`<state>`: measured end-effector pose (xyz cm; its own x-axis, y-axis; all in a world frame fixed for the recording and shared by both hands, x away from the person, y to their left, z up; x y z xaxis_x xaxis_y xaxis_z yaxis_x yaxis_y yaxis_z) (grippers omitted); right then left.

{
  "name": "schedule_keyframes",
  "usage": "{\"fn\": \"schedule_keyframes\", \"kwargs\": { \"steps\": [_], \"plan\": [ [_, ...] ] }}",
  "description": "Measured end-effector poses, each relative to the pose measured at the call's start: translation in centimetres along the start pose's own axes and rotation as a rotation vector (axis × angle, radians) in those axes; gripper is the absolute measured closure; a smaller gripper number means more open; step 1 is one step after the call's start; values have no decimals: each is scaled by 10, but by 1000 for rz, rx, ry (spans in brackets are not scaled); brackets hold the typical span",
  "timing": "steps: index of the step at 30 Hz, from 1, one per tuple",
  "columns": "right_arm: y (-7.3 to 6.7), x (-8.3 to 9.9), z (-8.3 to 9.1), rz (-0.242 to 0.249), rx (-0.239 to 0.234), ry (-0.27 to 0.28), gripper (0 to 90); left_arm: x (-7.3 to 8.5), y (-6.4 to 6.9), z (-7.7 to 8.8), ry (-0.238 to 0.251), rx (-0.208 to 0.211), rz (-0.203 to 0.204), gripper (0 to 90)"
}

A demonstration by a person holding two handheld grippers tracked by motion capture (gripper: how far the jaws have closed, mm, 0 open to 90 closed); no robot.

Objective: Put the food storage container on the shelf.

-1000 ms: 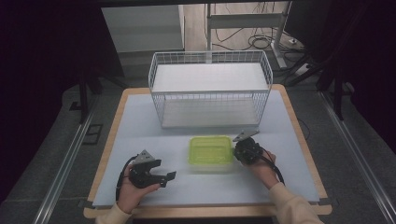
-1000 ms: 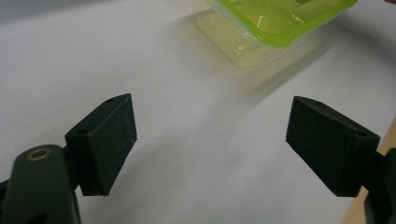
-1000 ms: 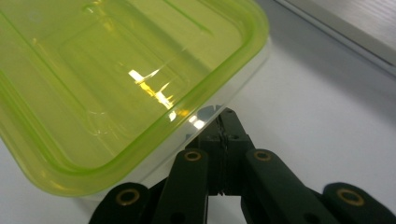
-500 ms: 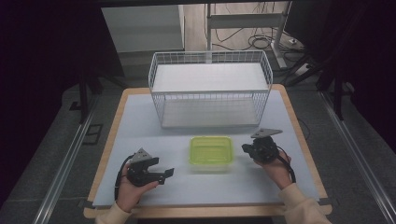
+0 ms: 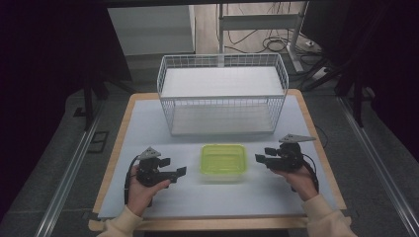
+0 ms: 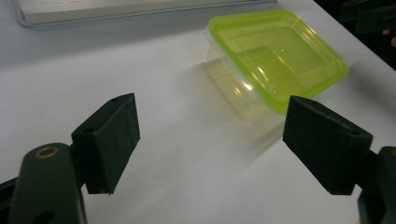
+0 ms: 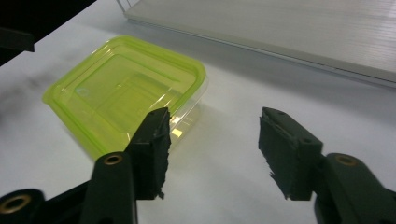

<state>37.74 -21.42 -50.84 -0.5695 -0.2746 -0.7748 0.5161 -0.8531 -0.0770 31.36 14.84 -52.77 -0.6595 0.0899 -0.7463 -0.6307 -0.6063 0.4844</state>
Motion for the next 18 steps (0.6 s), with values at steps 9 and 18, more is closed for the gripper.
{"fn": "schedule_keyframes", "kwargs": {
  "steps": [9, 18],
  "plan": [
    [-6, -22, 0, -23, -45, -31, 354, -35, 12, -10, 8, 42, 7, 185],
    [-15, -30, -16, -47, -57, -63, 416, -45, 5, -33, -43, 36, 34, 195]
  ]
}}
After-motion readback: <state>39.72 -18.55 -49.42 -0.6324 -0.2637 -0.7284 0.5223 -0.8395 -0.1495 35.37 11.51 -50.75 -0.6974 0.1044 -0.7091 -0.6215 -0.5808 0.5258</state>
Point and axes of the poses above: each handheld gripper's, and its own axes: z roughly backward along the jaws, x roughly out of its underside, y roughly to its right, the point moved 5 cm from there along -z, roughly forward along the jaws, and after that the axes turned 14 degrees about x, right-handed, at the moved point
